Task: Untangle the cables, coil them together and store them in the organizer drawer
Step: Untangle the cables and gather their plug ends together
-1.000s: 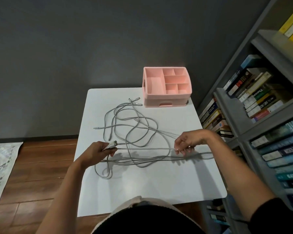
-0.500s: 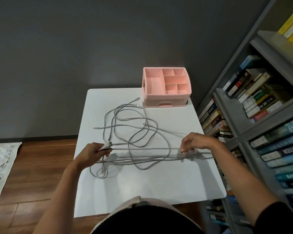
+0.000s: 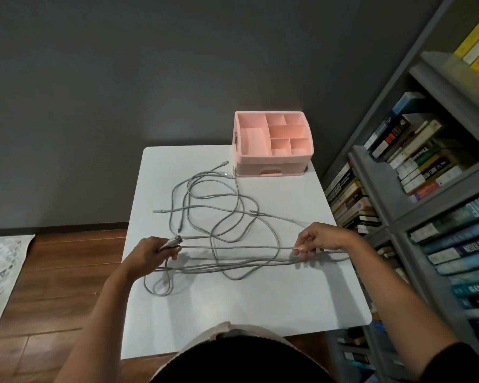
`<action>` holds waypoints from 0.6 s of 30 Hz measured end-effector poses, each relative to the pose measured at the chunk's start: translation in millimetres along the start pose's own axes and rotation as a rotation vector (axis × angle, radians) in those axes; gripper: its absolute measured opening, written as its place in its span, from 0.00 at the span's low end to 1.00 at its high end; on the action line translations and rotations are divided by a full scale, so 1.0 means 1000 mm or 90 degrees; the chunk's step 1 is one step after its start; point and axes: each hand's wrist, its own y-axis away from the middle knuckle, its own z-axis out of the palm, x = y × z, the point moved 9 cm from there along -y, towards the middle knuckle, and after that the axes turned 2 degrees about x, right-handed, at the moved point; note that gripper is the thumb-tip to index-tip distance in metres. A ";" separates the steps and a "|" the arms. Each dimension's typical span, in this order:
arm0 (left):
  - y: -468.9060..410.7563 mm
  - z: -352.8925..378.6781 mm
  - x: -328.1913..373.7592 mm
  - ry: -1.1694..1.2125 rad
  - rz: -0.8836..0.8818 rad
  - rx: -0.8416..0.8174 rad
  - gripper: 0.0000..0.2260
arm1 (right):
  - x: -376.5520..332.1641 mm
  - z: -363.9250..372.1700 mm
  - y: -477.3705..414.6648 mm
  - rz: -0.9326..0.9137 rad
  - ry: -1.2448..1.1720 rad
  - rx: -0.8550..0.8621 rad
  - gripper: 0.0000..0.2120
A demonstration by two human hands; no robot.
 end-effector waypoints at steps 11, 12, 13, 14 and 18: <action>-0.020 0.012 0.069 0.047 0.093 -0.004 0.12 | -0.064 0.007 -0.006 -0.084 0.056 -0.043 0.06; -0.023 0.019 0.086 0.041 0.128 -0.024 0.14 | -0.078 0.010 -0.005 -0.108 0.056 -0.058 0.06; -0.024 0.026 0.103 0.028 0.158 -0.048 0.15 | -0.091 0.012 -0.004 -0.132 0.059 -0.072 0.06; -0.025 0.035 0.116 0.017 0.182 -0.076 0.16 | -0.104 0.014 -0.002 -0.153 0.060 -0.085 0.06; -0.022 0.057 0.130 -0.013 0.229 -0.141 0.07 | -0.125 0.011 0.001 -0.183 0.043 -0.095 0.07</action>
